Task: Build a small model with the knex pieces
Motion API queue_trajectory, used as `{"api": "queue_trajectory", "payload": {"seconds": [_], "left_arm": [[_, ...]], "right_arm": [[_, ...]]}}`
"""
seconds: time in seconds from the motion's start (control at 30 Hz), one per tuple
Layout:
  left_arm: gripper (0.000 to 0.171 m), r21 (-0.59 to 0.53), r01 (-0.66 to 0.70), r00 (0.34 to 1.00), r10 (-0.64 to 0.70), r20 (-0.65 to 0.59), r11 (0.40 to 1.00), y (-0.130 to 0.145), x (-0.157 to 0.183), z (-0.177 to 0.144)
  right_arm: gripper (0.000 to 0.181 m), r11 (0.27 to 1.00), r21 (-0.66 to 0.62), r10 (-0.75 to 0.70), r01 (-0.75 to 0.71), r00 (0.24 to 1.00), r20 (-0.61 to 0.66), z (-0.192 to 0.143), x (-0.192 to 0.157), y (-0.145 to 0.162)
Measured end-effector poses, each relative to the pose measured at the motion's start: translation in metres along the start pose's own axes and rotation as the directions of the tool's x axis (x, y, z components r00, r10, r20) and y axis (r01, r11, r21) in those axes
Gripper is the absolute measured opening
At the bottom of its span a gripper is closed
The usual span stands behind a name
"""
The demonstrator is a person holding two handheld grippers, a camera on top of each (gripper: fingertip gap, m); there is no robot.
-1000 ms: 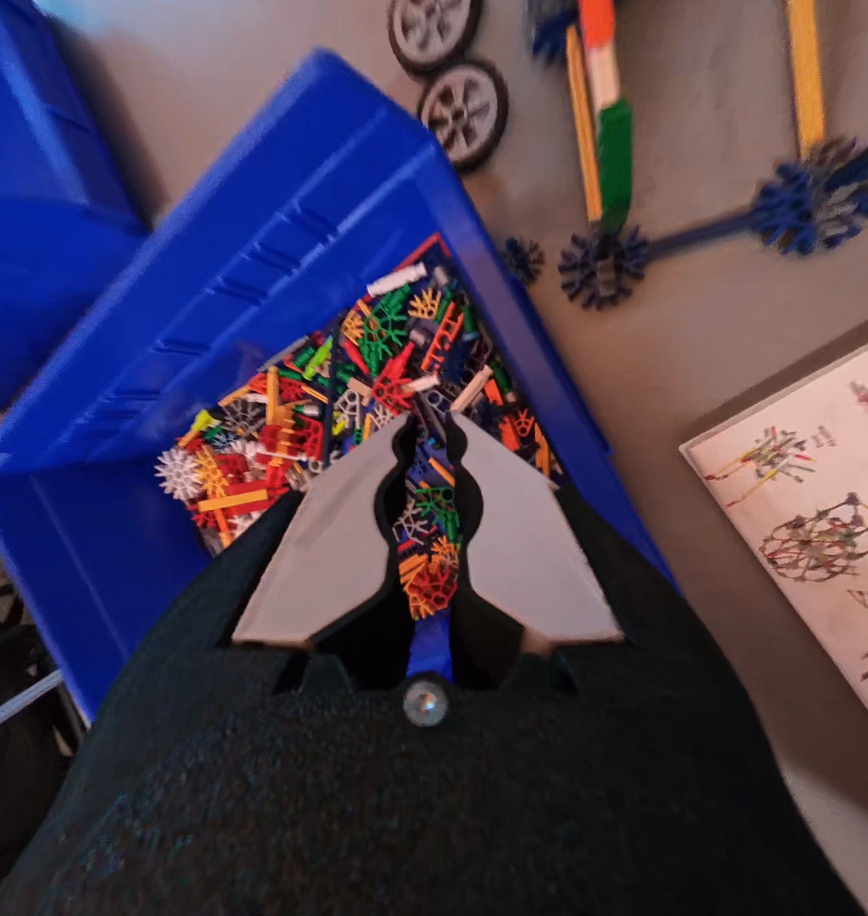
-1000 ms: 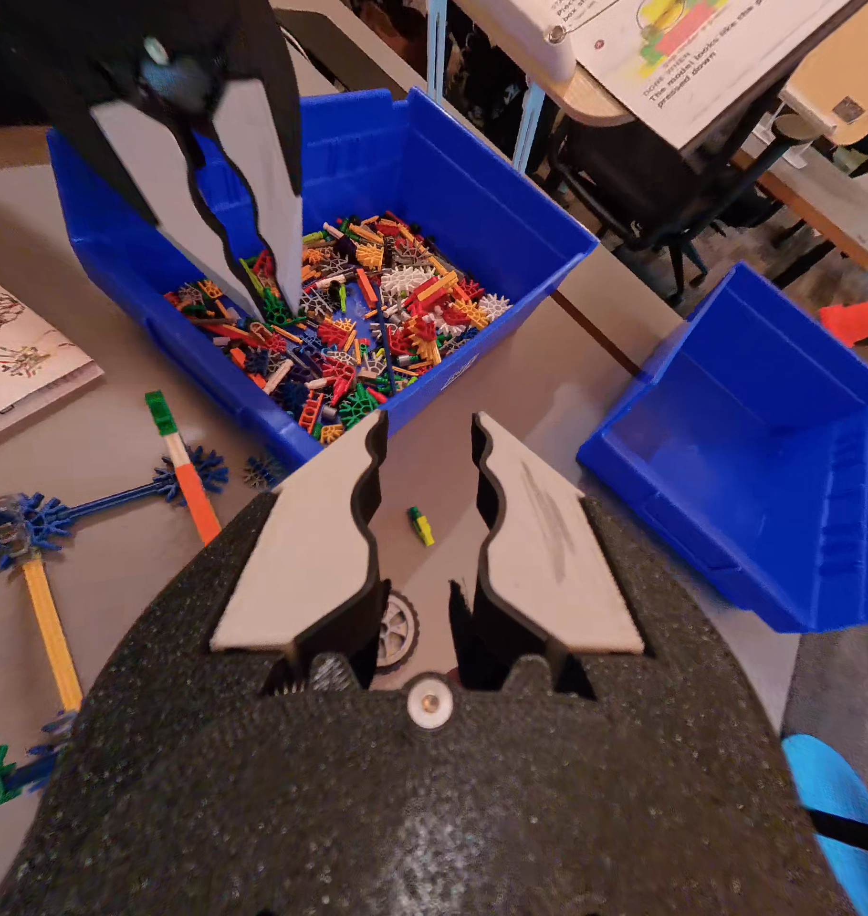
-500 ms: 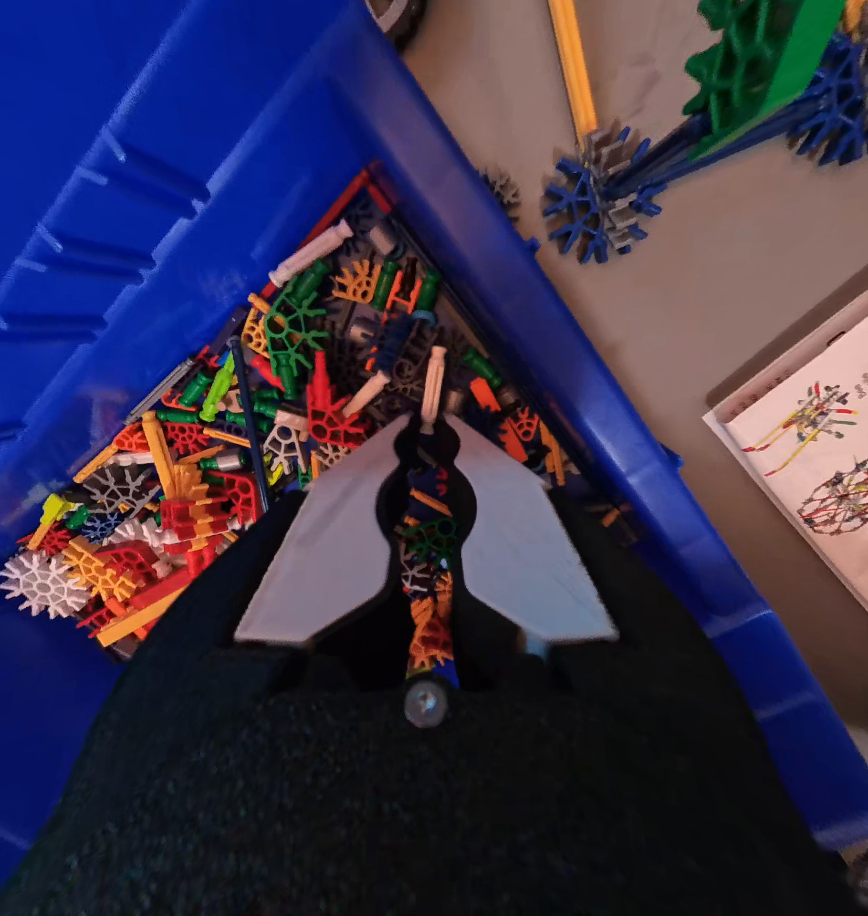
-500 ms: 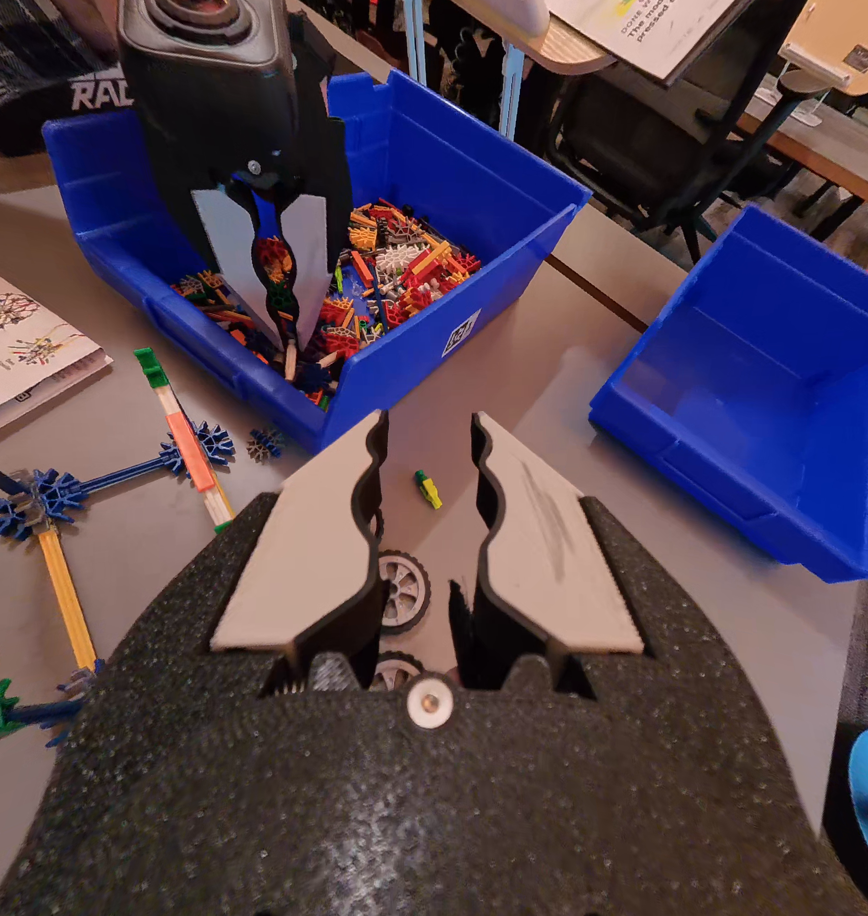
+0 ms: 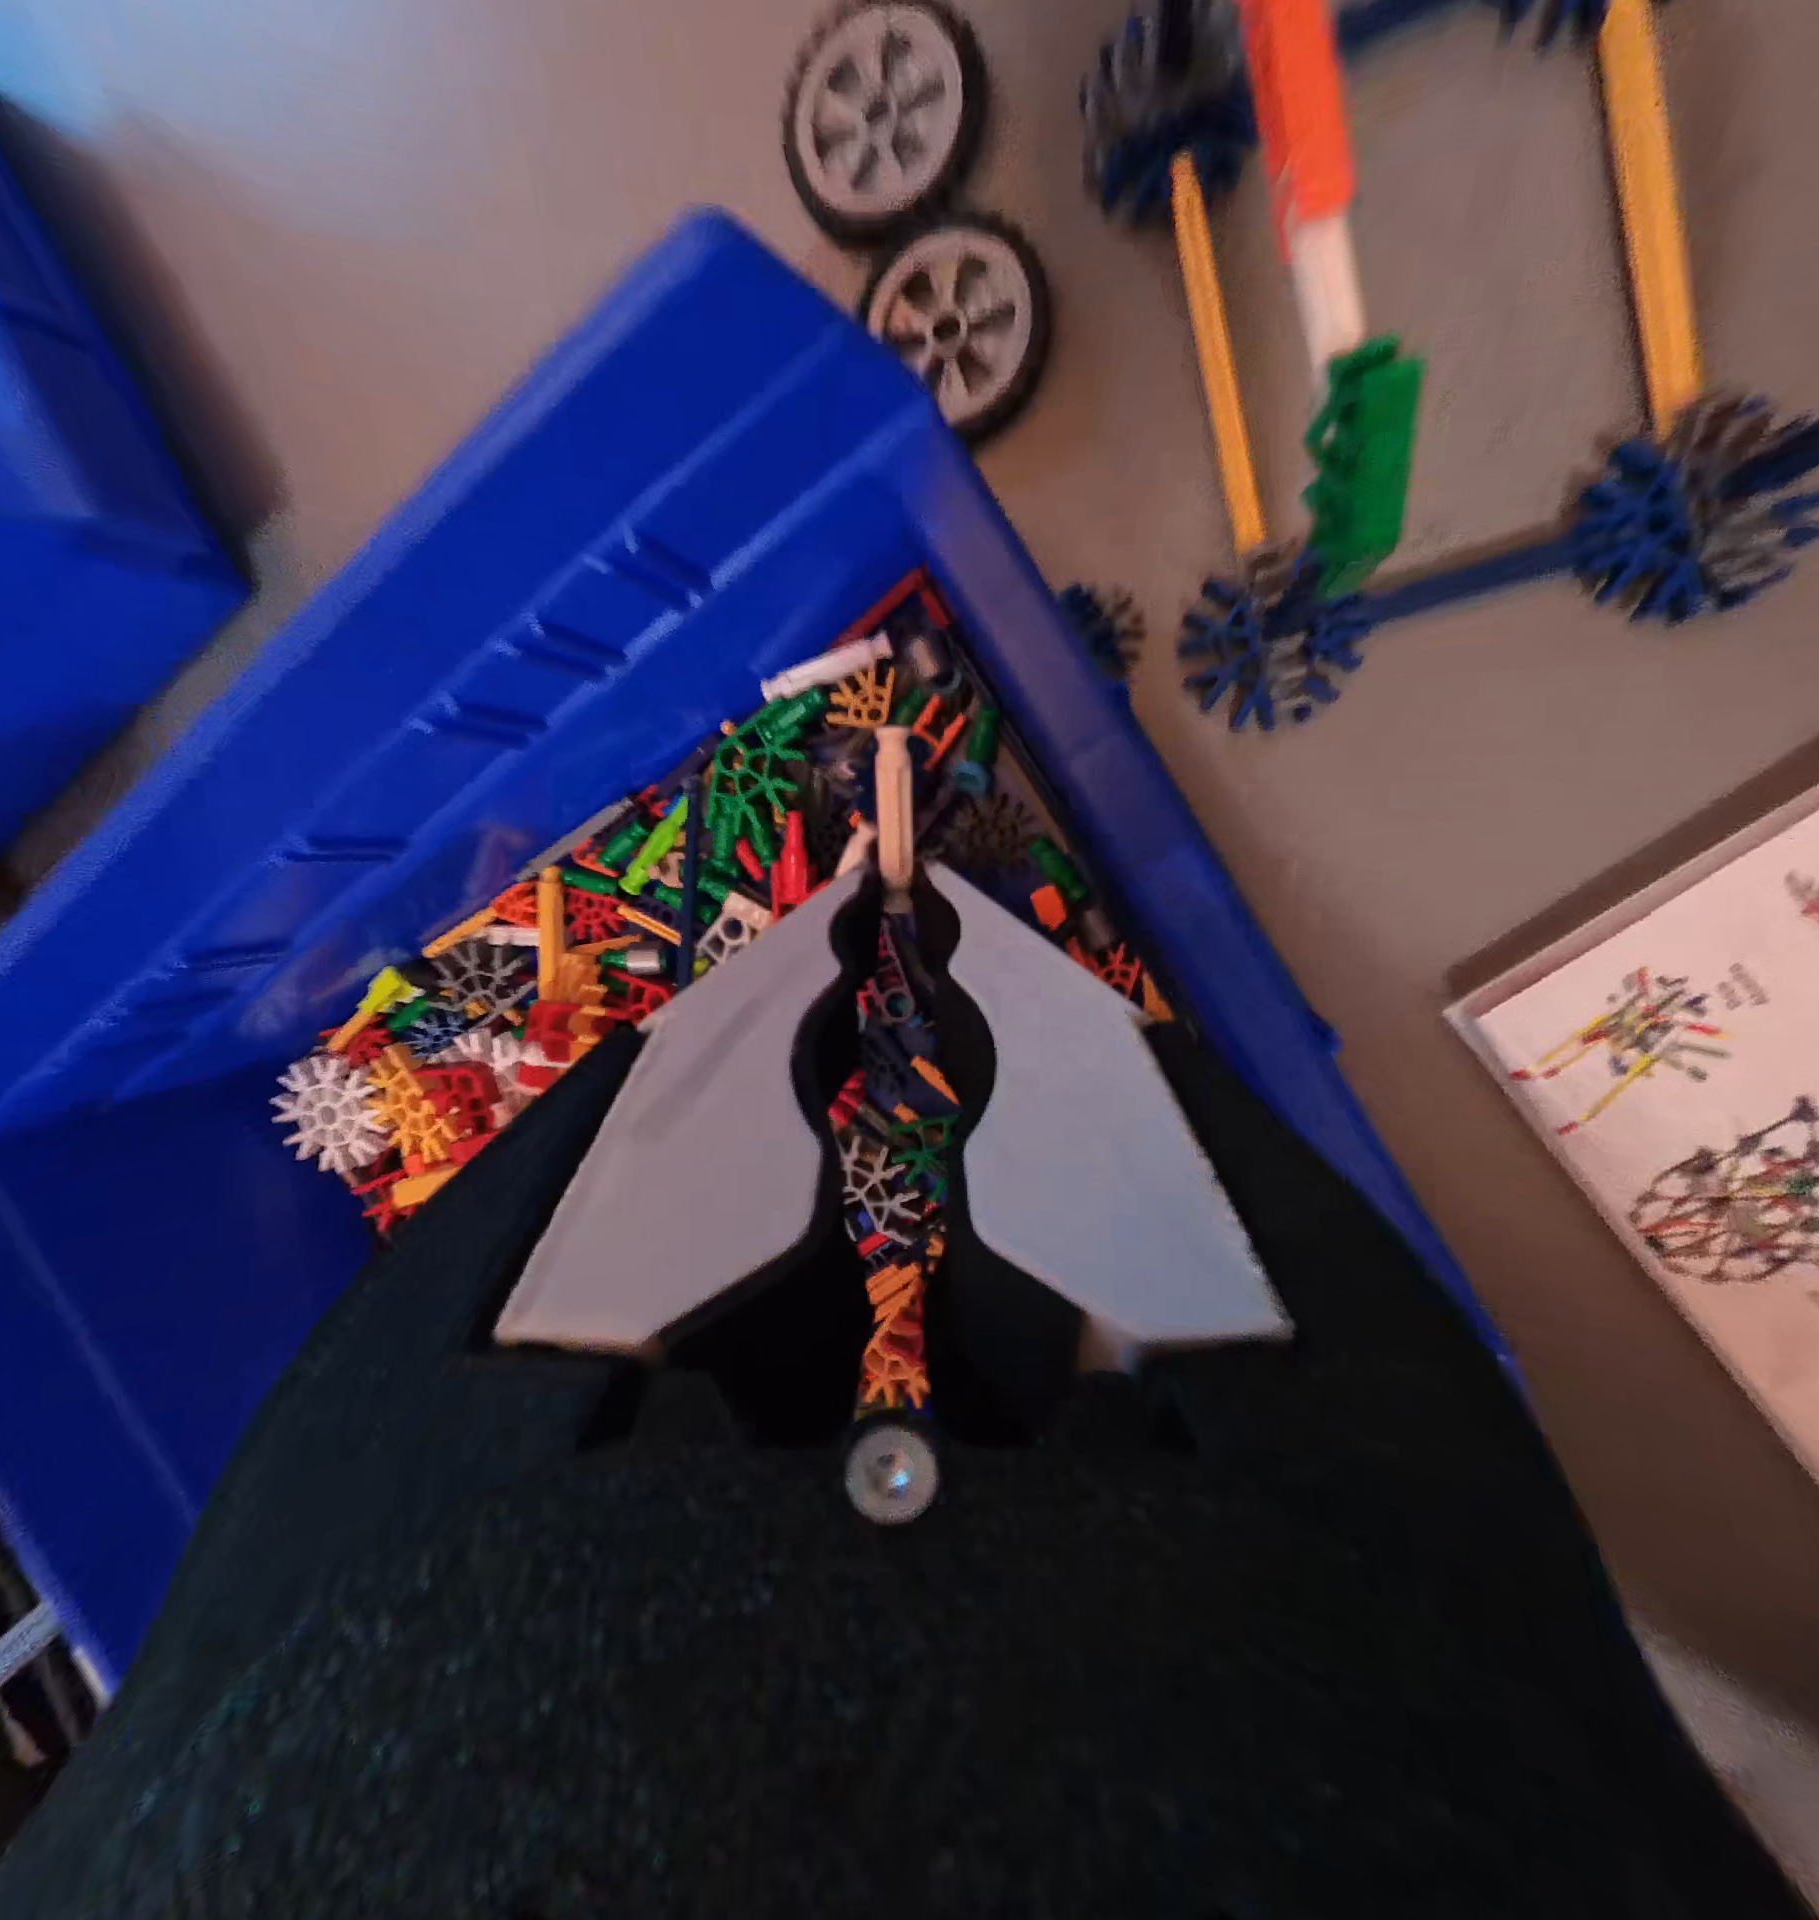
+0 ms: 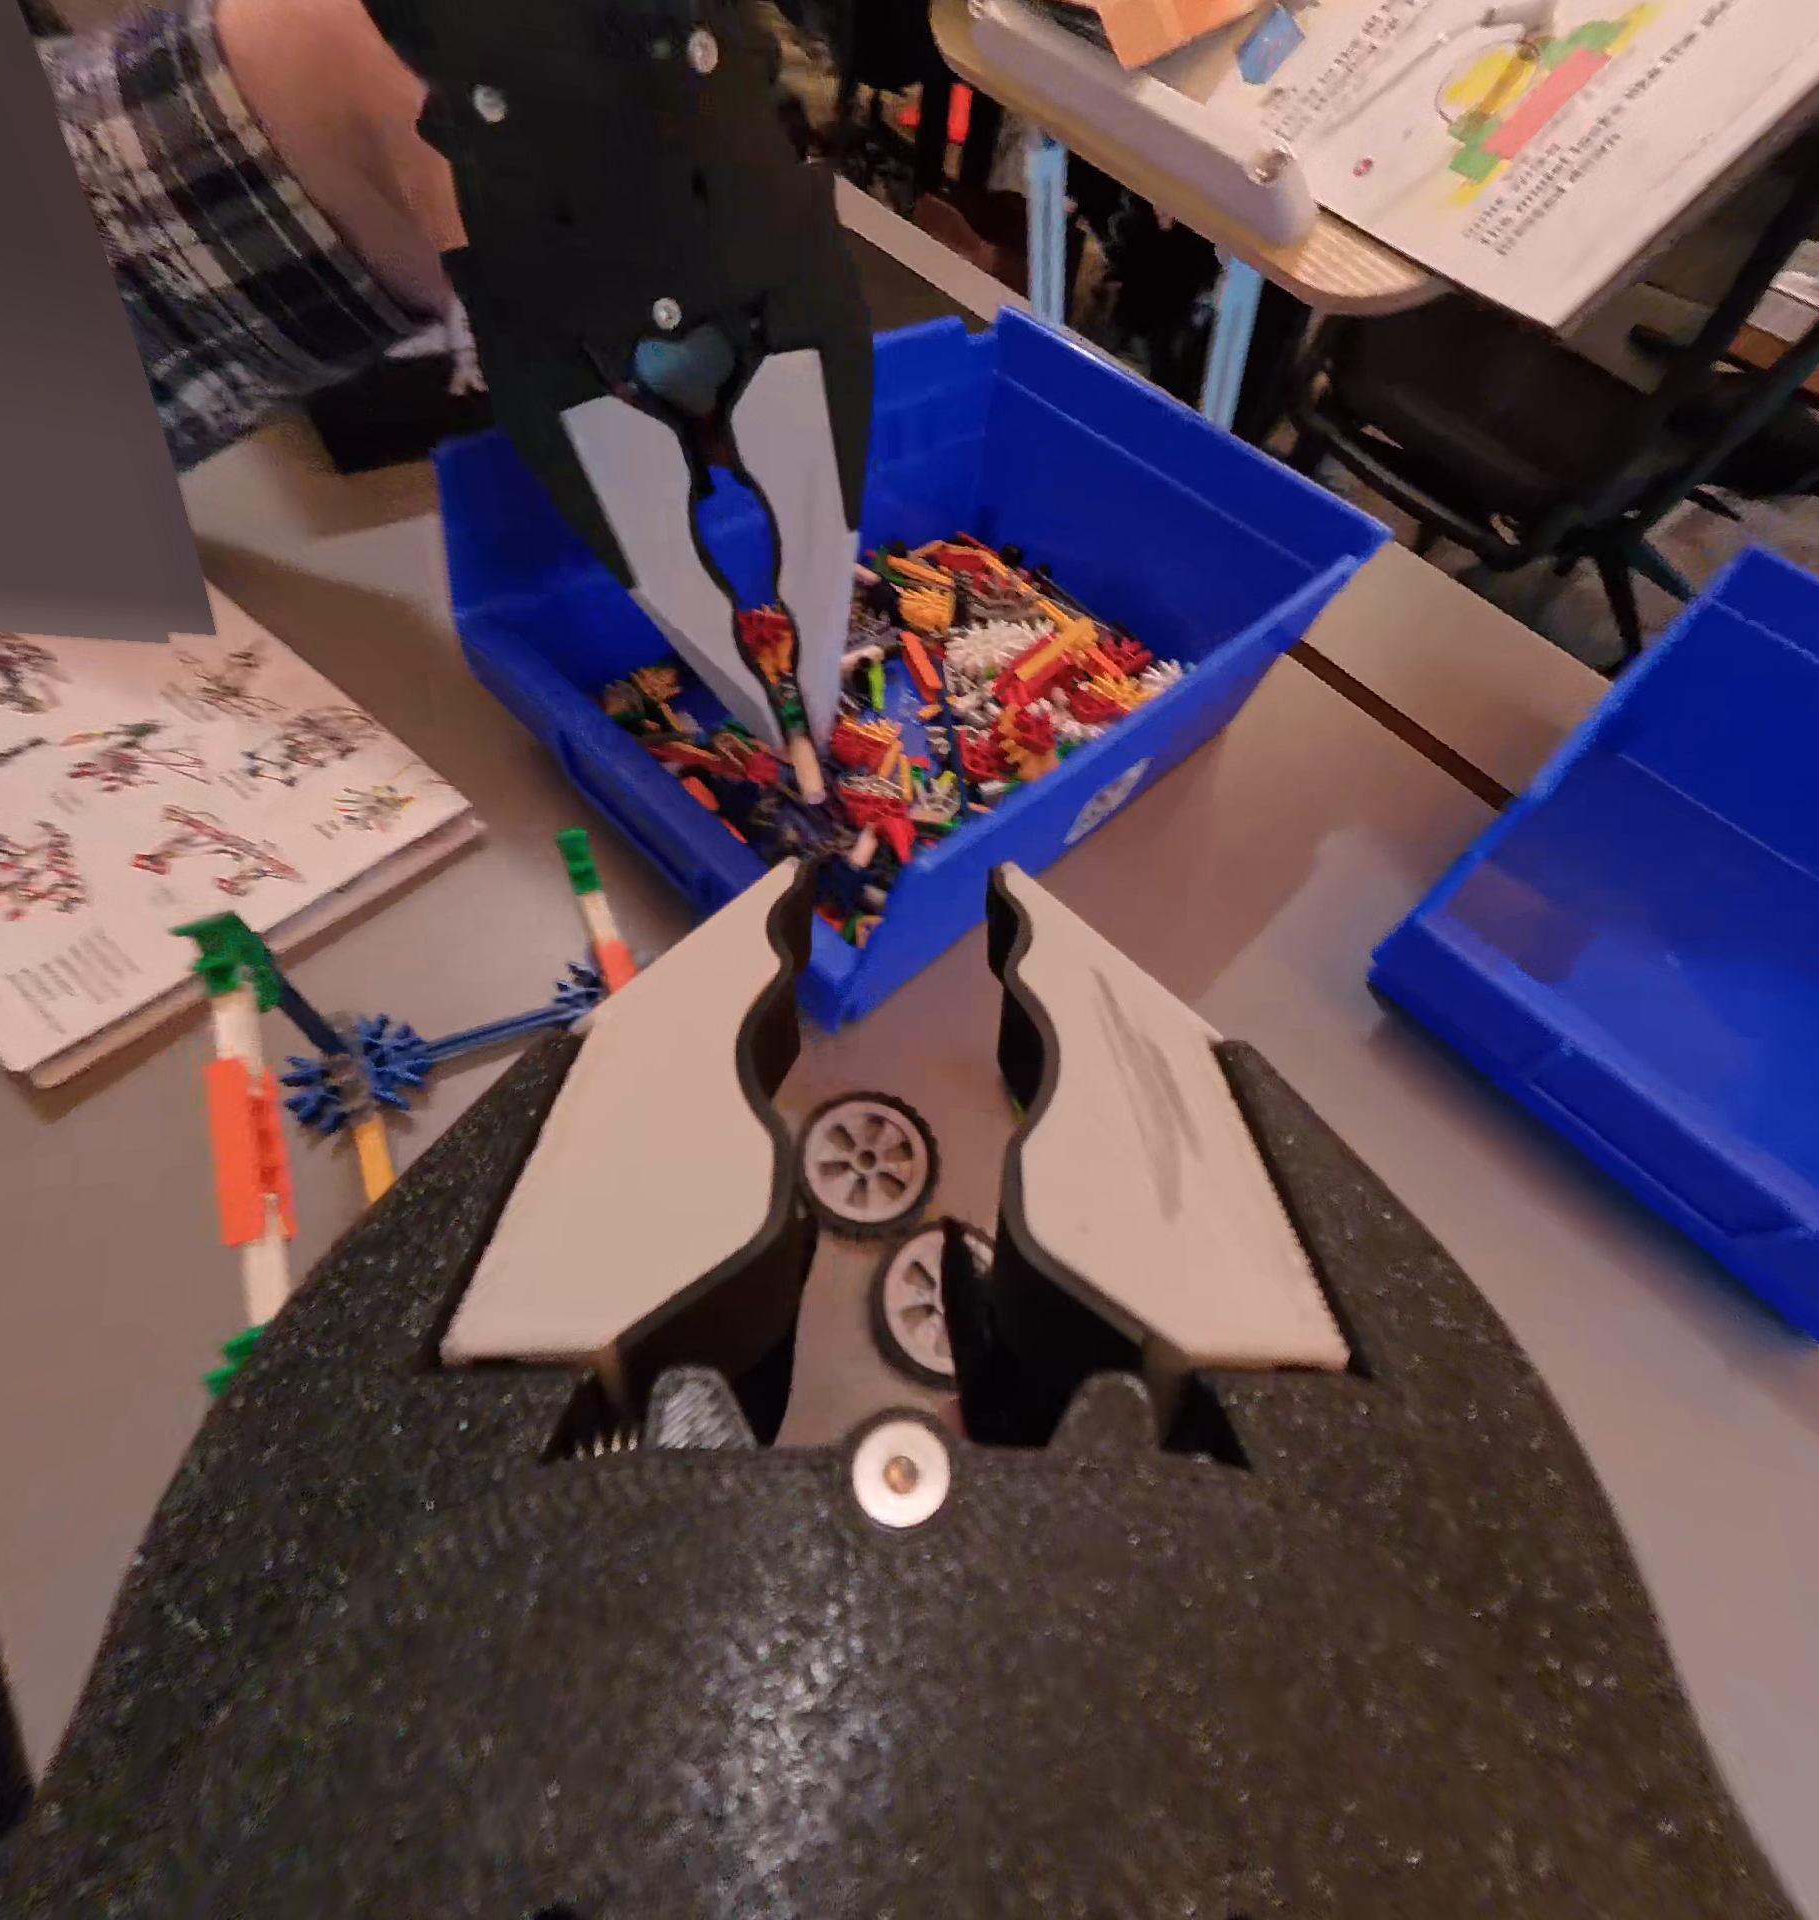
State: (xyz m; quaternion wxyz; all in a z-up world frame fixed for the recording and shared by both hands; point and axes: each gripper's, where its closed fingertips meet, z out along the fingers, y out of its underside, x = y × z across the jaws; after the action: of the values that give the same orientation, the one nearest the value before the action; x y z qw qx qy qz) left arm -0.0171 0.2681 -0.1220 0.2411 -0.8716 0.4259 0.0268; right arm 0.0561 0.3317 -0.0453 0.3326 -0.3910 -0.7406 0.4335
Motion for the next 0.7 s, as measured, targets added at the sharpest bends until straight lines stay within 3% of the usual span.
{"api": "queue_trajectory", "payload": {"seconds": [0.13,0.3,0.4,0.6,0.7], "left_arm": [[0.004,0.158,0.012,0.996,-0.026,0.083,0.987,-0.038,0.007,-0.028],[0.003,0.260,-0.003,0.989,-0.035,0.142,0.966,-0.066,0.020,-0.047],[0.004,0.296,-0.021,0.989,-0.023,0.144,0.955,-0.074,0.028,-0.050],[0.004,0.309,-0.011,0.989,-0.035,0.145,0.951,-0.076,0.032,-0.045],[0.004,0.327,-0.005,0.991,-0.039,0.129,0.945,-0.078,0.033,-0.043]], "right_arm": [[0.033,0.999,-0.010,-0.031,0.032,0.995,0.091,0.010,-0.028,-0.013],[0.033,0.993,-0.055,-0.093,0.100,0.988,0.124,0.026,-0.047,-0.015],[0.030,0.993,-0.072,-0.087,0.097,0.988,0.129,0.032,-0.048,-0.014],[0.002,0.995,-0.021,-0.088,0.093,0.979,0.185,0.030,-0.060,-0.022],[0.005,0.994,-0.045,-0.087,0.096,0.981,0.172,0.031,-0.058,-0.018]]}}
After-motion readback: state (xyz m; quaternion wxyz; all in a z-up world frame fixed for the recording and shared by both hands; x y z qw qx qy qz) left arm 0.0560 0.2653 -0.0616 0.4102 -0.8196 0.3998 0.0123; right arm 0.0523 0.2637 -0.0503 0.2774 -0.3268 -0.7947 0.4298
